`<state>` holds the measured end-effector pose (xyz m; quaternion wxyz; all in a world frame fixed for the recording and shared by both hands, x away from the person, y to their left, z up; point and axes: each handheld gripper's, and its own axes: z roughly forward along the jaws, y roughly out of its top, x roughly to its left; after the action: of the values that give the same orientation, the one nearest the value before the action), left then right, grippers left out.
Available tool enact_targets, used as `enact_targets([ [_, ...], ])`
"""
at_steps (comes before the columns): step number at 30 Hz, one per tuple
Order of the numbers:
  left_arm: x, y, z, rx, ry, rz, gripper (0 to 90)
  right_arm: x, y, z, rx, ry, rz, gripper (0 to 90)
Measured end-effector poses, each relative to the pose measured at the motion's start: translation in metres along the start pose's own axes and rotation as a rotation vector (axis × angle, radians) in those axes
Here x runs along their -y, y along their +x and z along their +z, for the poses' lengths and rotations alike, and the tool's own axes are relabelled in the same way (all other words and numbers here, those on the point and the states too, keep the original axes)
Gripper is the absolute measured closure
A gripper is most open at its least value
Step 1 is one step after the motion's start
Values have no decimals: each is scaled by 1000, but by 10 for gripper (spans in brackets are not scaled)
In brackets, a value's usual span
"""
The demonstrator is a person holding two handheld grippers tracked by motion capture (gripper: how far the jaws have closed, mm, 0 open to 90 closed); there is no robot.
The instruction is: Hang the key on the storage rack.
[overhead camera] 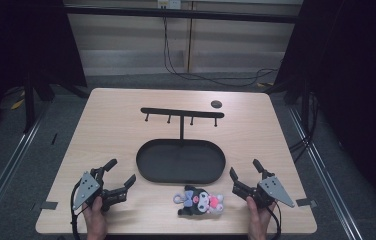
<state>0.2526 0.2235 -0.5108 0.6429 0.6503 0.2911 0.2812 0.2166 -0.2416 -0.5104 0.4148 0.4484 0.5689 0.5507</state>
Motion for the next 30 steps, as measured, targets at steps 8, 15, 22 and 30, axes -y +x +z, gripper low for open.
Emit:
enact_targets([
  [8, 0, 0, 0, 0, 2, 0, 154, 0, 1, 1, 18, 12, -7, 137],
  [15, 0, 0, 0, -1, 2, 0, 153, 0, 5, -1, 5, 3, -18, 197],
  [22, 0, 1, 0, 1, 1, 6, 154, -3, 6, 0, -49, 53, 15, 241],
  [30, 0, 0, 0, 1, 3, 3, 154, -10, 14, -7, -128, 91, 50, 332],
])
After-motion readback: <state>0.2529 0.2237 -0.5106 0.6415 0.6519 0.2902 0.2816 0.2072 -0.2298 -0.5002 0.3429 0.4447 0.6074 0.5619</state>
